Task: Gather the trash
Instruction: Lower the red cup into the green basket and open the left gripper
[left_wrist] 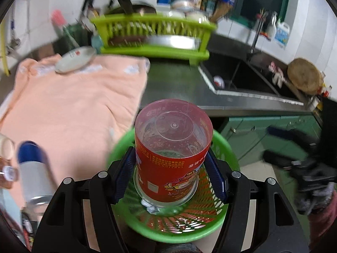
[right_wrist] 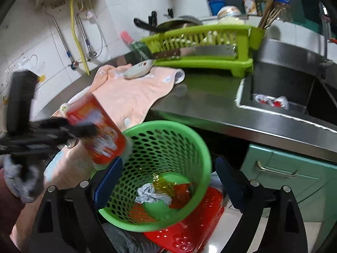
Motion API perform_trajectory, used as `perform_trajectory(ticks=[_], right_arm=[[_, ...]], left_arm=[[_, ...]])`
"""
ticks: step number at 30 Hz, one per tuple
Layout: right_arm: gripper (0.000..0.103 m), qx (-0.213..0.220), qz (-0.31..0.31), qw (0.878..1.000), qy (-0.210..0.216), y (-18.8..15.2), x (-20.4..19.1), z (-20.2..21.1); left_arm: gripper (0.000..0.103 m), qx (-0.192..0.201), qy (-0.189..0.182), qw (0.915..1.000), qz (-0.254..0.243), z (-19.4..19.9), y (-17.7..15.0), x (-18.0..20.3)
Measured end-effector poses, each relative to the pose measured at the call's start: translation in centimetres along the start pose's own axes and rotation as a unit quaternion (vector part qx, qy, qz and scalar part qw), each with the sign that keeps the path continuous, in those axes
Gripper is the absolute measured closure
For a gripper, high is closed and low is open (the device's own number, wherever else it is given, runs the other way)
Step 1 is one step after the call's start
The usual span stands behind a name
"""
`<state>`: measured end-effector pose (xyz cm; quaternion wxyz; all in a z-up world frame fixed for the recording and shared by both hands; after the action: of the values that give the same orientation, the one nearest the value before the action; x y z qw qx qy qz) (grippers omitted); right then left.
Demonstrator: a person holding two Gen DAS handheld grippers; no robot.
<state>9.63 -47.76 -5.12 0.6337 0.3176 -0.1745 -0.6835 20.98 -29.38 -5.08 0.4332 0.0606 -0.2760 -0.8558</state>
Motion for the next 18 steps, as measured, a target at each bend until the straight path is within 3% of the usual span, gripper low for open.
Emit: perform_trajectory(ticks=[11,18], right_arm=[[0.016,0.011,-0.035,0.999,0.011,-1.7,2.9,1.1],[0.016,0.001,-0.046,0.999,0.02,-2.4,3.6,0.3]], left_arm=[[0.038,-0.102,0.019,0.9946,0.001,-9.2,-0.4,1.2],[0.037,-0.122,0.017,0.9923,0.011,-11.2,-0.5,1.0]])
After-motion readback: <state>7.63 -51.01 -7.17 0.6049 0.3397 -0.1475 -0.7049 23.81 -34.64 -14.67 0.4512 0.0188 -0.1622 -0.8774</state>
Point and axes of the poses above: each gripper's, at about its wrist camera, not at the fingertips, and z roughly against the way its jaws point, x to its right, y to its top, the point moved 1 cm from there along -z, roughly the way its jaws point, and after that the axes turned 10 degrees about -x, right-handed, at the moved point
